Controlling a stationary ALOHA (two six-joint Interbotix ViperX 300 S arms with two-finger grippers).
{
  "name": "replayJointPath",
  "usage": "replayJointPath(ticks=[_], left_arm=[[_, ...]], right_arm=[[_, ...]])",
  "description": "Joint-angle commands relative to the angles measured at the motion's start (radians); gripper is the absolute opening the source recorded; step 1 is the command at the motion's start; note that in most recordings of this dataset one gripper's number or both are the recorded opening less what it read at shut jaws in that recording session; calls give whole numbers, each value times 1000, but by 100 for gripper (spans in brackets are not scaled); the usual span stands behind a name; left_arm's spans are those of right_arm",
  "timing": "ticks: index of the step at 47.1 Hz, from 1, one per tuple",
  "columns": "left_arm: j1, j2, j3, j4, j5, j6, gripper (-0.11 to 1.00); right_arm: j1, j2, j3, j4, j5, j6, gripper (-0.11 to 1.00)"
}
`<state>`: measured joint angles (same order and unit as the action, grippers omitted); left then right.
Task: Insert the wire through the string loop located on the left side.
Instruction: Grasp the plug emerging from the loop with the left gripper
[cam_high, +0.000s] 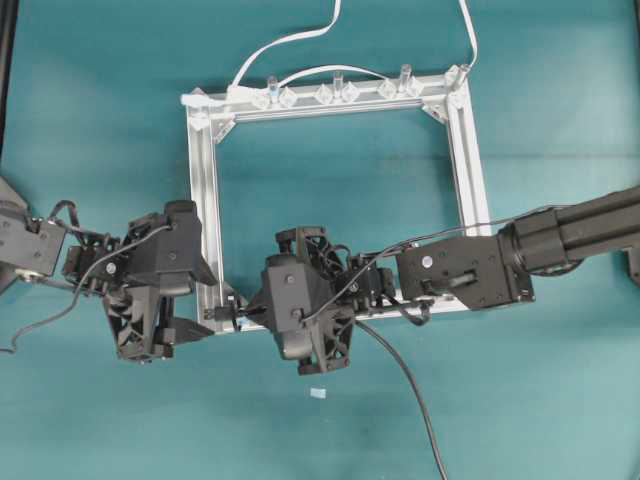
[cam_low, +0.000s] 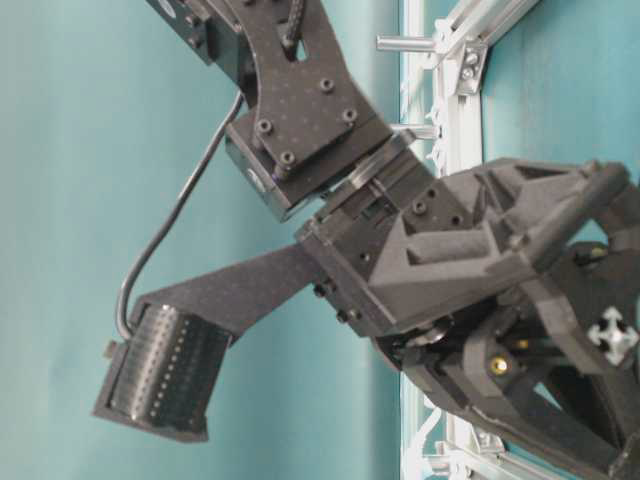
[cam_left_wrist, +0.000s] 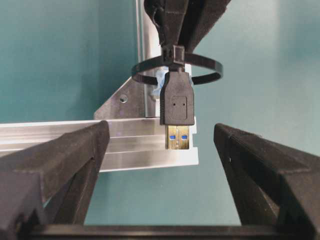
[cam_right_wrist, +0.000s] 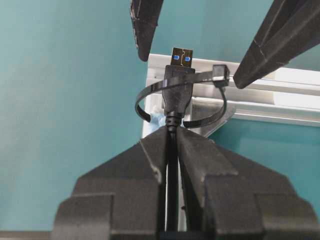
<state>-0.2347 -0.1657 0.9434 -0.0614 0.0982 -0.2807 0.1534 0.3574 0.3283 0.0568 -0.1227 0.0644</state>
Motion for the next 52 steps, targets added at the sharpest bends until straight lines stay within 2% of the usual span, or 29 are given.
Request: replayJointPath(ticks=[1,20,40,42,45,52], left_arm=[[-3,0,-29,0,6,-6,87],[-3,52,-81,0,12,-6,87],[-2,55,-75,5,23,0,90],[-2,55,-75,5,28,0,85],[-2,54,-75,5,31,-3,72],[-2,54,-75,6,31,-6,29]], right_arm=[[-3,-20,-23,-3,-8,0,10],[-5,-20,-25,-2,-6,0,10],[-5,-20,-25,-2,-9,0,10],[-5,-20,-25,-3,-9,0,10],[-5,-20,-25,-2,-9,-2,10],[-5,-20,-23,-3,-9,-2,10]])
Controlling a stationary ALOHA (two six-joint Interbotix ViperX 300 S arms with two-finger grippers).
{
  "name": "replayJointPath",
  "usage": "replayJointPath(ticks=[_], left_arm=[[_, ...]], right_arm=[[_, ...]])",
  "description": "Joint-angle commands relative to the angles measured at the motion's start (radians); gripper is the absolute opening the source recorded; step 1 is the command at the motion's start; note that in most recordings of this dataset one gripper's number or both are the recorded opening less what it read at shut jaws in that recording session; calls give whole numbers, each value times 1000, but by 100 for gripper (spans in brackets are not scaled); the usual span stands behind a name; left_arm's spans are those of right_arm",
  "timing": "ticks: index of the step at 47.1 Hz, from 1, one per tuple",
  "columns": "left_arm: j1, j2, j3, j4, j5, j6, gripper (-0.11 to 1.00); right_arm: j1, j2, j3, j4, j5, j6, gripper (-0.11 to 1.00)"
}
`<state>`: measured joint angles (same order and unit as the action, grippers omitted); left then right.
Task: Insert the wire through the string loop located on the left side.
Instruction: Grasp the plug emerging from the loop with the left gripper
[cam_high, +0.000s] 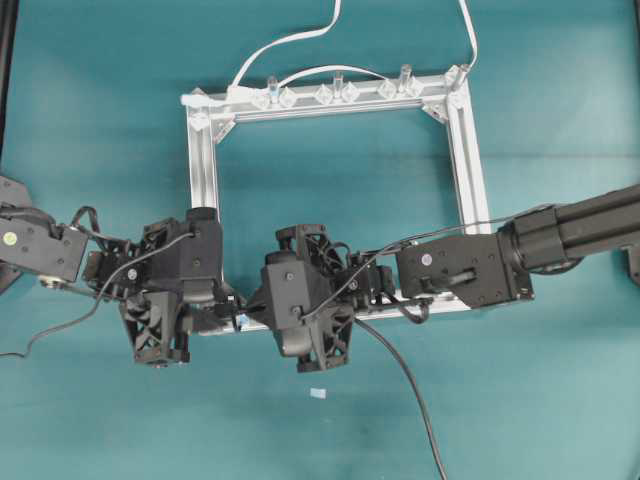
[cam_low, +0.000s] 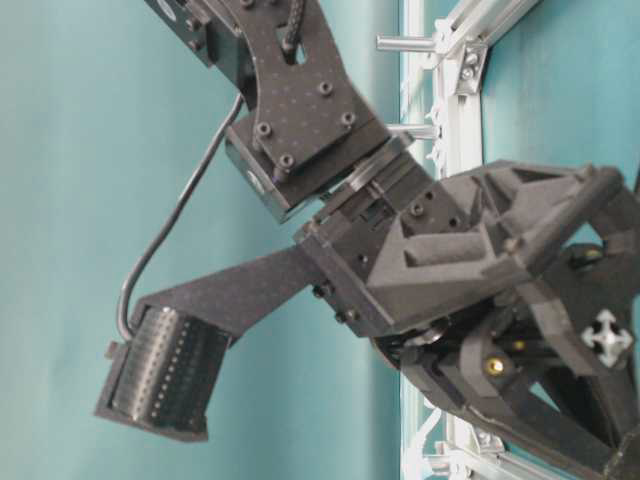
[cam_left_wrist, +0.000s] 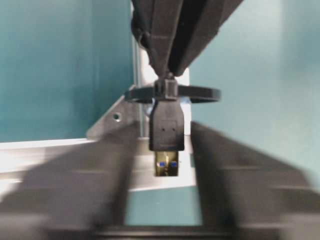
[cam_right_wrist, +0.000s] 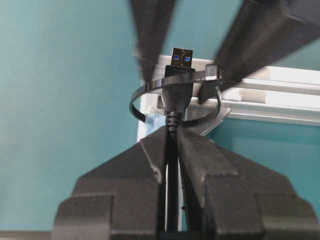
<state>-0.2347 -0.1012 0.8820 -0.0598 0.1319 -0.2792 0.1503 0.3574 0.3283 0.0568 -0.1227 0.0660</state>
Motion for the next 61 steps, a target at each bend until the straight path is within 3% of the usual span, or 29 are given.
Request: replayJointPath(ticks=[1,43,45,55,57,61], left_arm=[[-2,-11,-14,3,-3,-8,24],[-2,-18,-15,5,-9,-5,22],[-2,-18,-17,3,-9,-5,22],[-2,-18,-15,3,-9,-3,22],[-2,-18,-15,3,-9,-3,22],[-2,-18,-15,3,-9,-3,22]], right_arm=[[-2,-18,-21,-3,-9,-2,10],[0,-20,-14,-3,-9,6,11],[2,-20,-14,-3,-8,6,19],[5,-20,-14,-3,-3,6,80],[5,-20,-14,-3,-3,6,85],[3,-20,-15,-3,-3,6,84]])
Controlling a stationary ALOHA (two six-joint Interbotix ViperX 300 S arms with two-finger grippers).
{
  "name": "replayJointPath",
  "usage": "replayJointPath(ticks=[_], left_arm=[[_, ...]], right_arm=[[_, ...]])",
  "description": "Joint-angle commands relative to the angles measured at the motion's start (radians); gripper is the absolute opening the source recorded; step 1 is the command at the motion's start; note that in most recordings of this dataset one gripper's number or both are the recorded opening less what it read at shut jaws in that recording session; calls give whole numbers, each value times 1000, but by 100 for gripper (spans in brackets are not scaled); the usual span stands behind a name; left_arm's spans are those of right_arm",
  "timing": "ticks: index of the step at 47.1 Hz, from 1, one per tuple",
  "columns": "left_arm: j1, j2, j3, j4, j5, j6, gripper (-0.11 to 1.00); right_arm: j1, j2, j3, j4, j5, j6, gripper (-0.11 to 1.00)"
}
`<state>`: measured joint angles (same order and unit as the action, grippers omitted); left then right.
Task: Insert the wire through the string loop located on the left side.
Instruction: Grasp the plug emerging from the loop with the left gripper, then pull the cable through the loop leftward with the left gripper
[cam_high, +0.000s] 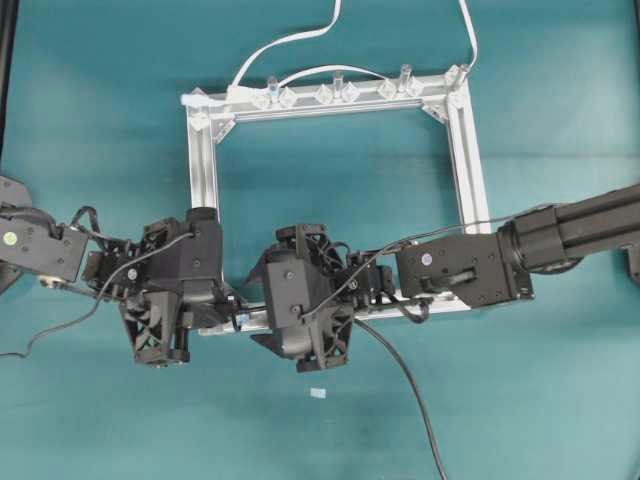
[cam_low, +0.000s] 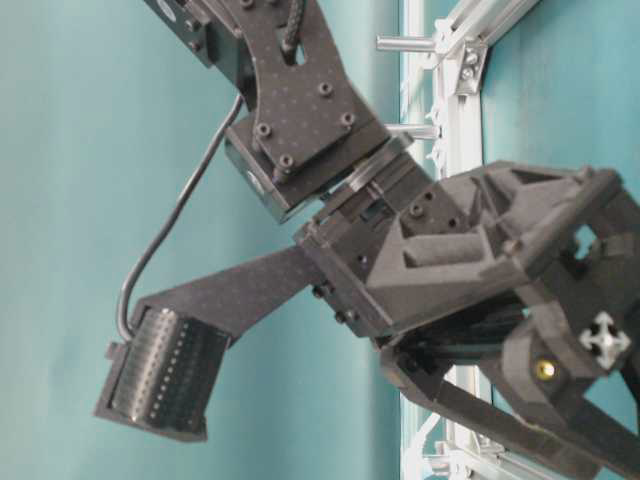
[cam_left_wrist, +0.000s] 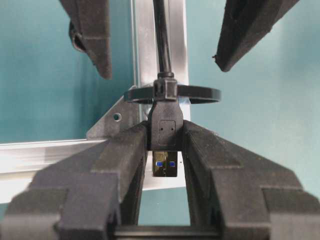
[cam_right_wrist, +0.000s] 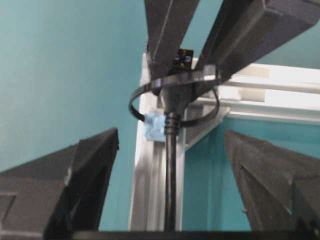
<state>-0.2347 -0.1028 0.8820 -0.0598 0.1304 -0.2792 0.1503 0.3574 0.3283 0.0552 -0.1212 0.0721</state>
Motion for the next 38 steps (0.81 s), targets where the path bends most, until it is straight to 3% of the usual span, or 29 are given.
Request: replayJointPath(ticks=[1,38], left_arm=[[-2,-17,-15,3,-8,-3,22],[-3,-124,43,3,72,-9,22]], right_arm=[[3,-20,-15,-2,-5,0,84],[11,-21,-14,-2,17,0,84]])
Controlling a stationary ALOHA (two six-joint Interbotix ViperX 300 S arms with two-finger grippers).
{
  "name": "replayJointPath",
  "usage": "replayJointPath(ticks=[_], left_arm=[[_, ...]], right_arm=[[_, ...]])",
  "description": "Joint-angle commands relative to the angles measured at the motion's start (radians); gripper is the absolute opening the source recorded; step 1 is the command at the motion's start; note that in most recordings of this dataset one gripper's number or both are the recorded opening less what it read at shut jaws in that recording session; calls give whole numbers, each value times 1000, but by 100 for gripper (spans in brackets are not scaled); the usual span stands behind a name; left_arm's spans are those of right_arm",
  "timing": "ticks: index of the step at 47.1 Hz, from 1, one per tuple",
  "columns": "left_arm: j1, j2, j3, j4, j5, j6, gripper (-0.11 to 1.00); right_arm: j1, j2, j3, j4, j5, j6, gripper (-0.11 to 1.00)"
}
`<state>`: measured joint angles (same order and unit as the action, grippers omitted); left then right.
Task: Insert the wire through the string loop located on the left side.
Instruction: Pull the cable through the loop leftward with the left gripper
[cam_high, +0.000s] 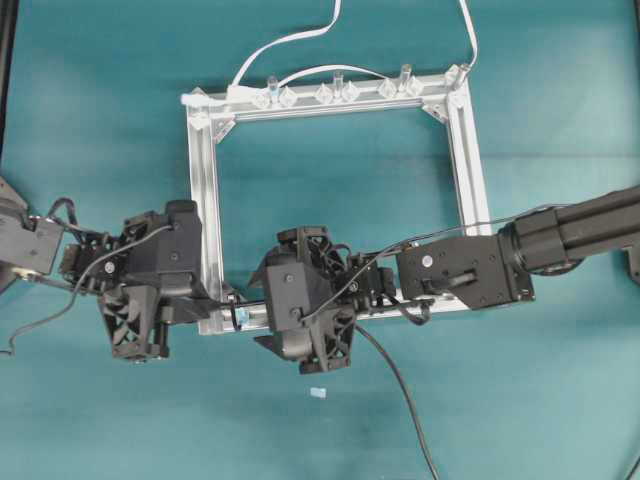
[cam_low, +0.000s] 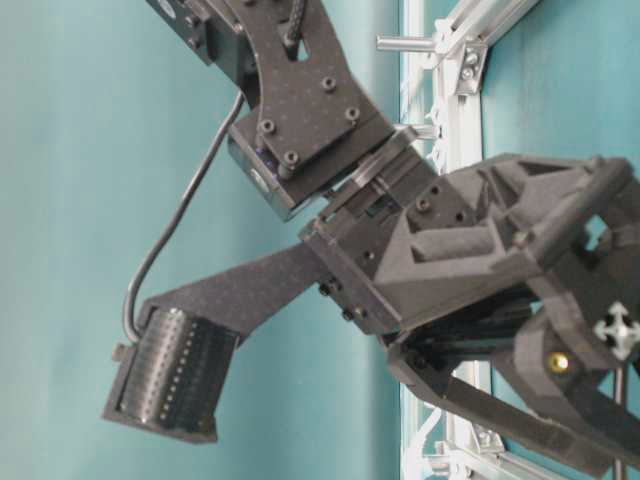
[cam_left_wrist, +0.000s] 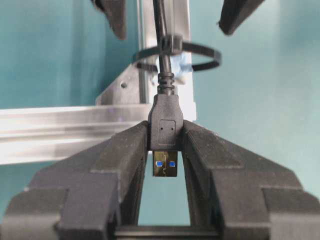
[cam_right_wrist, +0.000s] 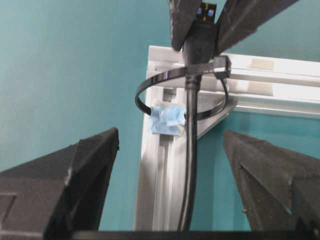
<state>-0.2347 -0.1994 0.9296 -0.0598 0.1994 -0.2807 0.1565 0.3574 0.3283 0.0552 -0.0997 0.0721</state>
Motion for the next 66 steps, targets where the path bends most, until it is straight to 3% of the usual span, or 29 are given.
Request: replayJointPath(ticks=[1,27,38,46,56,66], left_arm=[[-3,-31,-2,3,5,-8,22],[-66,-132,60,-3,121,-20,22],[-74,-186,114,-3,126,-114,22],[-123,-255,164,-3,137,-172,22],[-147,-313,190,-3,161,-216,22],[-155,-322,198,-3,152,-216,22]], right_arm=[[5,-21,-14,-2,-5,0,84],[9,-26,-14,-2,9,0,84],[9,-26,-14,-3,9,0,84],[12,-26,-14,-2,9,0,84],[12,-26,-15,-2,9,0,84],[12,-28,-15,-2,9,0,84]])
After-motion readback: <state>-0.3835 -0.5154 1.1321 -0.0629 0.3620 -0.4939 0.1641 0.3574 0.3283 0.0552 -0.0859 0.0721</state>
